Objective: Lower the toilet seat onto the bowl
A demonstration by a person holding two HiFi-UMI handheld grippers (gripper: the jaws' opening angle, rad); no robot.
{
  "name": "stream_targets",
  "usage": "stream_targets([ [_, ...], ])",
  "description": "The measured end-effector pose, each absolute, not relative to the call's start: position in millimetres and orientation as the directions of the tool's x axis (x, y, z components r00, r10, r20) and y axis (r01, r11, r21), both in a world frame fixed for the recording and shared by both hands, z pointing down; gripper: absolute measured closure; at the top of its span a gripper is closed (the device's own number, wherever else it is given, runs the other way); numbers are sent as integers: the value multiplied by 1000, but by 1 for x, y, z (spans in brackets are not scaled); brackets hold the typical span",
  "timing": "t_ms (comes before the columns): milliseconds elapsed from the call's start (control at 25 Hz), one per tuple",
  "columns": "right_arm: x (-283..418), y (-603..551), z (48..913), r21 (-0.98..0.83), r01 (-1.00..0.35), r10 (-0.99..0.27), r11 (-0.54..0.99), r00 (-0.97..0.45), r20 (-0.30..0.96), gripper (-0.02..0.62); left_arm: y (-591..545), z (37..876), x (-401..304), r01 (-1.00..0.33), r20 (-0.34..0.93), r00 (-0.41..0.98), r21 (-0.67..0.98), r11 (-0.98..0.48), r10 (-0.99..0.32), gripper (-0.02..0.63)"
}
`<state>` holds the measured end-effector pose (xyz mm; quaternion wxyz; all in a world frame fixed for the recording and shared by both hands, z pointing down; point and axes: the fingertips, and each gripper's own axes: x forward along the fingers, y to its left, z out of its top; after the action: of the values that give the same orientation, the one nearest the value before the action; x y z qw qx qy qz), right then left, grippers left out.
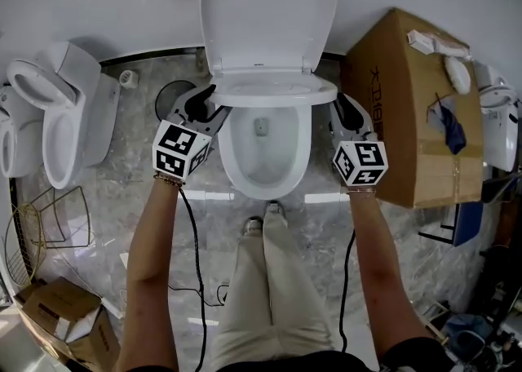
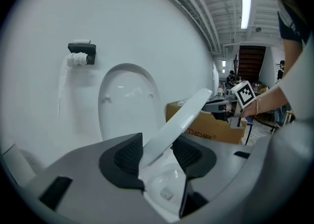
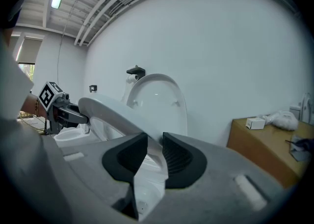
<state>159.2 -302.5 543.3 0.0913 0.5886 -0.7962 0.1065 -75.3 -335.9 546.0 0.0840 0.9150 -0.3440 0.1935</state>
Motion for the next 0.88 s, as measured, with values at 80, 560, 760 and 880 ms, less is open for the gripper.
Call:
stream_targets([
  [80, 160, -298, 544, -67, -957, -921, 281, -289, 263, 503, -333, 546, -75, -662, 404, 690, 15, -750, -601, 416],
  [560, 157, -275, 557, -86, -959, -928, 272, -285, 242, 500, -309, 559, -79, -668, 385, 669, -63, -742, -635, 417],
  [760, 158, -261, 565, -98, -959, -929, 265, -281, 243, 500, -297, 563, -75, -650, 384, 677, -89, -755, -628, 416],
  [880, 156, -255, 570, -138, -956, -924, 259, -287, 252, 497, -290, 568, -77, -639, 400, 672, -109, -761, -622, 416],
])
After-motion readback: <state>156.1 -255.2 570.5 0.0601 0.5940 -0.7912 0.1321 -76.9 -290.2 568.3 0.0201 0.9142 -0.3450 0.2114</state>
